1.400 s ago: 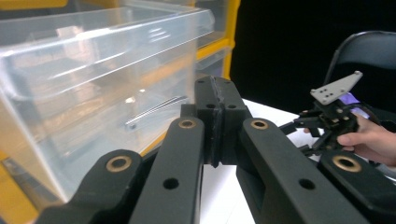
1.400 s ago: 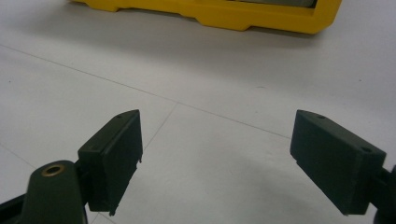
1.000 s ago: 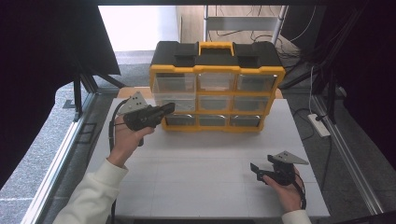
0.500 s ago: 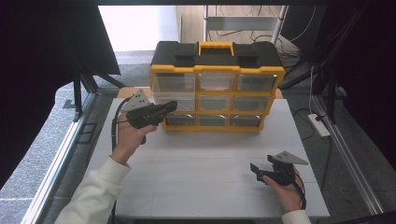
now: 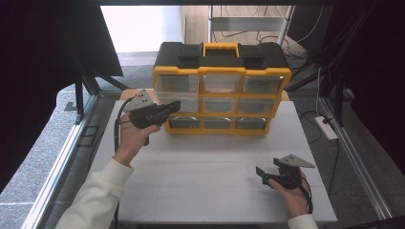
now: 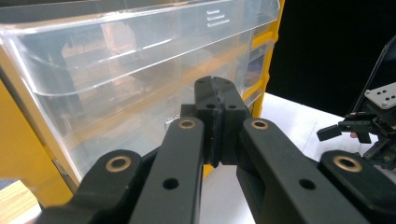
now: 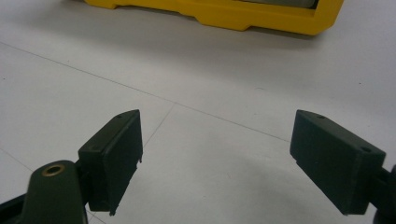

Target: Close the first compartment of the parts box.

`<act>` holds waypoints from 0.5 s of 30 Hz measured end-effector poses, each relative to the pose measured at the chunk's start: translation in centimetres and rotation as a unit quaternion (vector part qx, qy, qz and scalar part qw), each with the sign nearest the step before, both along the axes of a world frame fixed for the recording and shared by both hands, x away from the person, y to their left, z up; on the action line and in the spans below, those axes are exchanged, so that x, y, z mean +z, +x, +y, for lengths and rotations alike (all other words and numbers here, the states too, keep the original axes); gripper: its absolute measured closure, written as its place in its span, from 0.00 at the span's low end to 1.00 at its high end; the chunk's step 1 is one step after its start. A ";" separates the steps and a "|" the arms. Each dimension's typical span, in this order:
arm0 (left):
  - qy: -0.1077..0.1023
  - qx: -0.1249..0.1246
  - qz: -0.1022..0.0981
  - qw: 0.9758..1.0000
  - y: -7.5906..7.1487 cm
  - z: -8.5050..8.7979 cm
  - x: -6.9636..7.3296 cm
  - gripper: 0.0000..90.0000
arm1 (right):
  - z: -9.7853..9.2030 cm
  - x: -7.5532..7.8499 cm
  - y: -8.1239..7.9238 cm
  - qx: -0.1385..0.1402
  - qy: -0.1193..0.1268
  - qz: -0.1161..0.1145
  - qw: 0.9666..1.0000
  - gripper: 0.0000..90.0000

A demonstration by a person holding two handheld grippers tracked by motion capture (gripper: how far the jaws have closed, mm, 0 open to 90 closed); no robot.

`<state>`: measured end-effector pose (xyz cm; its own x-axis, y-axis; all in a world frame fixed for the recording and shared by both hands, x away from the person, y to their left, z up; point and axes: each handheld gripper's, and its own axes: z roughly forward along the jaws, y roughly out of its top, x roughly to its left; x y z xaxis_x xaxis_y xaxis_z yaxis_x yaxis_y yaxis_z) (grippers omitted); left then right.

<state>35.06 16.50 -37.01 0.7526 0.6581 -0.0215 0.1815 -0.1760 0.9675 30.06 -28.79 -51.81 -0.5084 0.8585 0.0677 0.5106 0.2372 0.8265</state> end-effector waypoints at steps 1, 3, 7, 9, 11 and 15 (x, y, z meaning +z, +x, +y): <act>0.000 0.000 0.000 1.000 0.1 0.0 0.0 0.99 | 0.0 0.0 0.0 0.001 0.001 0.000 1.000 0.19; 0.000 0.000 0.000 1.000 0.1 0.0 0.0 0.99 | 0.0 0.0 0.0 0.001 0.002 0.000 1.000 0.19; -0.001 0.001 0.001 1.000 0.4 0.0 -0.1 0.99 | 0.0 0.0 0.0 0.001 0.002 0.000 1.000 0.19; -0.003 0.001 0.002 1.000 0.5 0.0 -0.2 0.99 | 0.0 0.0 -0.1 0.000 -0.001 -0.001 1.000 0.19; -0.003 0.003 0.003 1.000 0.6 -0.1 -0.2 0.99 | 0.0 0.0 -0.1 0.001 0.002 -0.001 1.000 0.19; -0.001 0.006 0.004 1.000 1.0 -0.2 -0.2 0.99 | -0.1 0.0 -0.1 0.000 0.003 -0.001 1.000 0.19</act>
<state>36.05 16.33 -37.21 0.7447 0.6667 -0.0296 0.1917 -0.1713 0.9664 29.92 -28.85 -51.76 -0.5093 0.8576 0.0716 0.5084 0.2326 0.8291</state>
